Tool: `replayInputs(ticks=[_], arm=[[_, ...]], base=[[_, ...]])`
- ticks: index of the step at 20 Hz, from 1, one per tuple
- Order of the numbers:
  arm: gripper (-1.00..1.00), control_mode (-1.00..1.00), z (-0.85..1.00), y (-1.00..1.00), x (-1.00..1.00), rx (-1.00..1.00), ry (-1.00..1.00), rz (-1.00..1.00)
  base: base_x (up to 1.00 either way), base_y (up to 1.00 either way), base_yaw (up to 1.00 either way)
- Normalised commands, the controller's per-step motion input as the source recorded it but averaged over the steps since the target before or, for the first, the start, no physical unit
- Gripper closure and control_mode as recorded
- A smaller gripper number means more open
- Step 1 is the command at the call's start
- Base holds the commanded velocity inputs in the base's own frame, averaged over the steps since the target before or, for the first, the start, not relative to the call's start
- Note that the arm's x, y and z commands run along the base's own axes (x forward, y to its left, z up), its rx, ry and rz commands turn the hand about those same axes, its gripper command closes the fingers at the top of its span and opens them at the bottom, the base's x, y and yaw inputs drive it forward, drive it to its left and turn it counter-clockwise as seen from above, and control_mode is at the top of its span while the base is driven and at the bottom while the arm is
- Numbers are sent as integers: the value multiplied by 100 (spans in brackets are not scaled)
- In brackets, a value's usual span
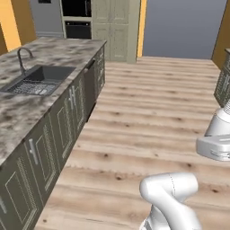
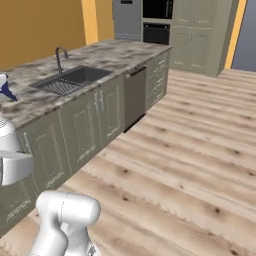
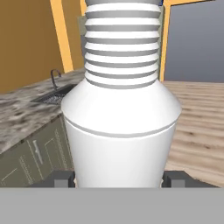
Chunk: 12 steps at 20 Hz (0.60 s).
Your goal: Locate and retrieve the bar soap and spray from the cabinet. Place them next to the sink.
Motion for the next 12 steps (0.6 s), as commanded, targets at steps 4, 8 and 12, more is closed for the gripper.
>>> replayInputs(ticks=[4,8,12], arm=[[100,100,0,0,0,0,0,0],[100,100,0,0,0,0,0,0],[100,100,0,0,0,0,0,0]], base=[[90,2,15],[92,0,21],[28,24,40]])
